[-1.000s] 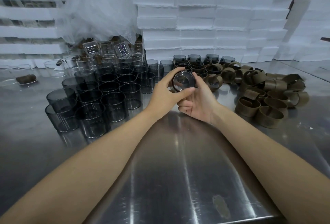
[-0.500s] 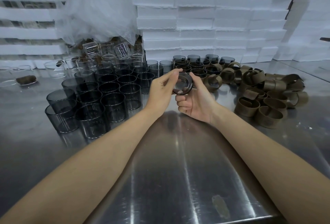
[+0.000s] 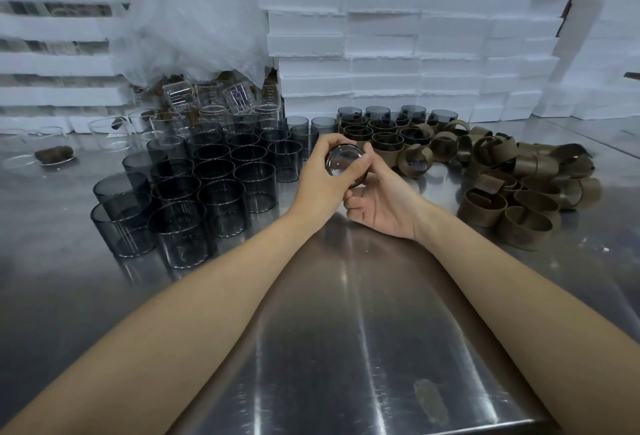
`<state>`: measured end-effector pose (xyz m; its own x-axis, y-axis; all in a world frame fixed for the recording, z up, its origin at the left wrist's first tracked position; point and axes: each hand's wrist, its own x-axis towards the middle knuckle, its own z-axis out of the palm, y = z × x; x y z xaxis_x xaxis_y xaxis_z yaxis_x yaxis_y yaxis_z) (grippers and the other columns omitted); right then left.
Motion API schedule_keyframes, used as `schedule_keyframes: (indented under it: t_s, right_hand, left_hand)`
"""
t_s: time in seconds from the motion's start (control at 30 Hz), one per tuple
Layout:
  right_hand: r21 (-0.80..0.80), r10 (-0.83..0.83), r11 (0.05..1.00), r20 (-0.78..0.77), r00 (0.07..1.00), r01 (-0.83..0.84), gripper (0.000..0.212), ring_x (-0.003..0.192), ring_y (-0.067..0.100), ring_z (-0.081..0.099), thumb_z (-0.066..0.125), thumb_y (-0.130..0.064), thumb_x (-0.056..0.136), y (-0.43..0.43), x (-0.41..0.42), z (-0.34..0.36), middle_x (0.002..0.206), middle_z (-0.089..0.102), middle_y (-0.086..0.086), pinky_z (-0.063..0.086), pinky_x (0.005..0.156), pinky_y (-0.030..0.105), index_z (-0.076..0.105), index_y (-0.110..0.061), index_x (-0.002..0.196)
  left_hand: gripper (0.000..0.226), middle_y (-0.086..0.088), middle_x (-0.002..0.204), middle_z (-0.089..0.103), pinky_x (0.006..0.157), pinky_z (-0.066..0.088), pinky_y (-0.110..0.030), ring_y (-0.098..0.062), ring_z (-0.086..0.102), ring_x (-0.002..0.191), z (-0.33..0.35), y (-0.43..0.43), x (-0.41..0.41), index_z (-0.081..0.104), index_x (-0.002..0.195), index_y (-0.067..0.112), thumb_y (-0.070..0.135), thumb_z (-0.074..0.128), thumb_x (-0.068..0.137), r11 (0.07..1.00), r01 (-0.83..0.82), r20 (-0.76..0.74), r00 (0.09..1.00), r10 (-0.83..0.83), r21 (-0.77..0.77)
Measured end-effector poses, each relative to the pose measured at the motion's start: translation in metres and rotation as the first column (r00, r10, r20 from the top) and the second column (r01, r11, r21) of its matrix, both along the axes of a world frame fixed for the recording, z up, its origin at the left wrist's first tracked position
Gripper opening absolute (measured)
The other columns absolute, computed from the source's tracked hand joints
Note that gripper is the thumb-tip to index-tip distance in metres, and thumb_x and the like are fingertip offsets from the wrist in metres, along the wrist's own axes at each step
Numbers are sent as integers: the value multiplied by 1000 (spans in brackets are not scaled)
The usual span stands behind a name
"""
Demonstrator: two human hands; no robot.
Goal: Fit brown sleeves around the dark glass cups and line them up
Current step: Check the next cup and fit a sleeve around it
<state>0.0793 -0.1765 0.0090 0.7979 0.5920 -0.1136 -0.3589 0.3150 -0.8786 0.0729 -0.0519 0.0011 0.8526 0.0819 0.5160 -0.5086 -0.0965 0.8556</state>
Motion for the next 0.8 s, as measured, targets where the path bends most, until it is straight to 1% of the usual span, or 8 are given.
schedule_keyframes:
  t_s: [0.17, 0.27, 0.33, 0.43, 0.53, 0.6, 0.7, 0.8]
  right_hand:
    - [11, 72, 997, 43, 996, -73, 56, 56, 8, 57, 44, -63, 91, 0, 0, -1, 70, 63, 2, 49, 55, 16, 77, -21, 75]
    - [16, 89, 996, 41, 995, -90, 51, 60, 9, 60, 47, -61, 89, 2, -1, -2, 76, 67, 4, 51, 58, 17, 77, -20, 82]
    - [10, 66, 998, 24, 998, -66, 50, 60, 12, 61, 50, -60, 87, 4, -1, -3, 77, 68, 9, 53, 59, 20, 68, -14, 93]
    - [-19, 32, 999, 77, 997, -31, 54, 65, 14, 63, 59, -58, 80, 5, -2, -5, 82, 67, 12, 55, 64, 22, 54, -12, 109]
    - [-42, -136, 988, 183, 974, 146, 47, 65, 16, 63, 73, -31, 80, 6, -1, -7, 87, 65, 13, 54, 63, 25, 41, -14, 110]
    - [-75, -288, 945, 279, 916, 320, 44, 64, 16, 62, 75, -13, 83, 5, 0, -6, 86, 64, 13, 51, 61, 25, 39, -14, 109]
    - [-170, -415, 814, 498, 761, 555, 41, 57, 16, 58, 75, -6, 81, 0, 3, -7, 81, 64, 12, 48, 57, 25, 41, -17, 101]
    - [-257, -435, 590, 697, 570, 765, 42, 55, 11, 56, 79, -15, 77, -6, 7, -8, 81, 66, 7, 47, 53, 23, 42, -15, 98]
  left_hand:
    - [4, 8, 91, 64, 54, 51, -15, 6, 59, 74, 3, -1, -1, 61, 92, 23, 25, 64, 94, 996, -48, -33, 998, 45, -79]
    - [25, 7, 88, 67, 64, 48, -12, 2, 60, 77, 4, -2, 1, 67, 91, 12, 28, 51, 101, 984, -125, -29, 992, 122, -125]
    - [39, 7, 86, 69, 69, 49, -14, 2, 63, 77, 5, -2, 1, 69, 92, 5, 28, 41, 105, 975, -161, -43, 987, 156, -154]
    - [44, 4, 93, 71, 76, 51, -19, -1, 66, 84, 4, -1, 0, 69, 94, 6, 28, 33, 107, 977, -168, -35, 986, 164, -135]
    - [37, -1, 110, 70, 95, 48, -25, -11, 65, 106, 2, 1, 1, 65, 107, 6, 22, 32, 108, 985, -126, 9, 992, 128, -114]
    - [32, -8, 117, 67, 100, 47, -27, -12, 63, 111, 0, 4, 3, 60, 118, 5, 14, 32, 107, 986, -78, 19, 996, 82, -147]
    - [38, -14, 135, 55, 110, 43, -38, -23, 54, 127, 0, 5, 3, 49, 132, 12, -4, 28, 104, 982, -23, 61, 998, 35, -187]
    - [53, 1, 143, 43, 117, 31, -29, -15, 39, 139, -4, 6, 2, 51, 136, 6, -19, 34, 92, 987, -84, 257, 965, 47, 134]
